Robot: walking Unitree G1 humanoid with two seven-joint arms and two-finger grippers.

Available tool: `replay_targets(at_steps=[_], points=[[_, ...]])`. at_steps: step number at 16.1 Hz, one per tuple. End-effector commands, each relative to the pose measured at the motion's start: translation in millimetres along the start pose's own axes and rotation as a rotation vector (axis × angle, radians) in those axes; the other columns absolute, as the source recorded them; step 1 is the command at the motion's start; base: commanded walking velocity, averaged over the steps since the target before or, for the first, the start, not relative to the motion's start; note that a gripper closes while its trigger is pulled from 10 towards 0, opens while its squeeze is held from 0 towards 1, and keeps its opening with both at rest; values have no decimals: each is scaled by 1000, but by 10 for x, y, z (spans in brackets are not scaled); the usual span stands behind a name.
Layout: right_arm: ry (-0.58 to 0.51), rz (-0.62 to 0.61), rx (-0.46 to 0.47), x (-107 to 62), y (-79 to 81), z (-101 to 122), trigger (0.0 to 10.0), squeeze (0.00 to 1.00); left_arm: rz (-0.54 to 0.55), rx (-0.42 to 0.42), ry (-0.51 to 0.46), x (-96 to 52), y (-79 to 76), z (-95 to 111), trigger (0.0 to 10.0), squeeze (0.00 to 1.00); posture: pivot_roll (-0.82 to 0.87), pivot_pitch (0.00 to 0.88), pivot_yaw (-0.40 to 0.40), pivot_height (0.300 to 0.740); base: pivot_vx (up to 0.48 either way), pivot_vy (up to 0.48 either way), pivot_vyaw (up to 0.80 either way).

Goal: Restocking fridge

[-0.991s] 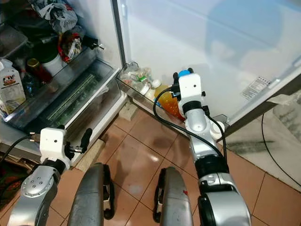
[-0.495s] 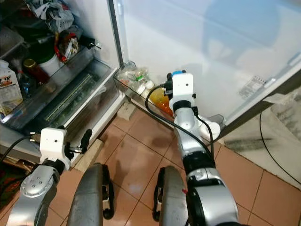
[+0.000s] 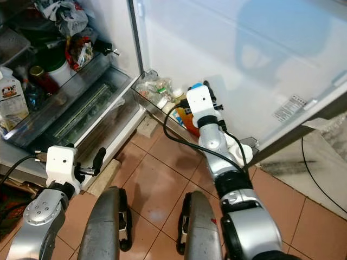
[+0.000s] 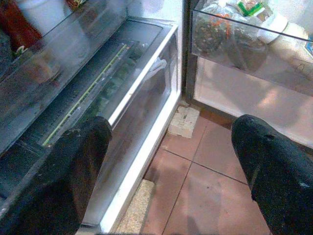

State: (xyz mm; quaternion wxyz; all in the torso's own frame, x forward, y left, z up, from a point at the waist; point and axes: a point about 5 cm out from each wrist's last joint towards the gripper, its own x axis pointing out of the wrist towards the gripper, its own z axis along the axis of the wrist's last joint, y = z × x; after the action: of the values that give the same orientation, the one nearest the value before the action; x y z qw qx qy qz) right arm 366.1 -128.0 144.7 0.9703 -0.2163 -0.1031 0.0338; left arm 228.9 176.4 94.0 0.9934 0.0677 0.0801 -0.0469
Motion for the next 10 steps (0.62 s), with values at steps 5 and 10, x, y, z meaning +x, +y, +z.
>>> replay_targets(at_steps=[5,10], points=[[176,89,22,-82,194,-255,10000,0,-8,22,40,-9,-24,-68,10000,0,157,270,-38,644,0,0,0],[250,141,45,-86,381,-280,10000,0,-5,29,42,-12,-13,-70,10000,0,162,267,-40,644,0,0,0]])
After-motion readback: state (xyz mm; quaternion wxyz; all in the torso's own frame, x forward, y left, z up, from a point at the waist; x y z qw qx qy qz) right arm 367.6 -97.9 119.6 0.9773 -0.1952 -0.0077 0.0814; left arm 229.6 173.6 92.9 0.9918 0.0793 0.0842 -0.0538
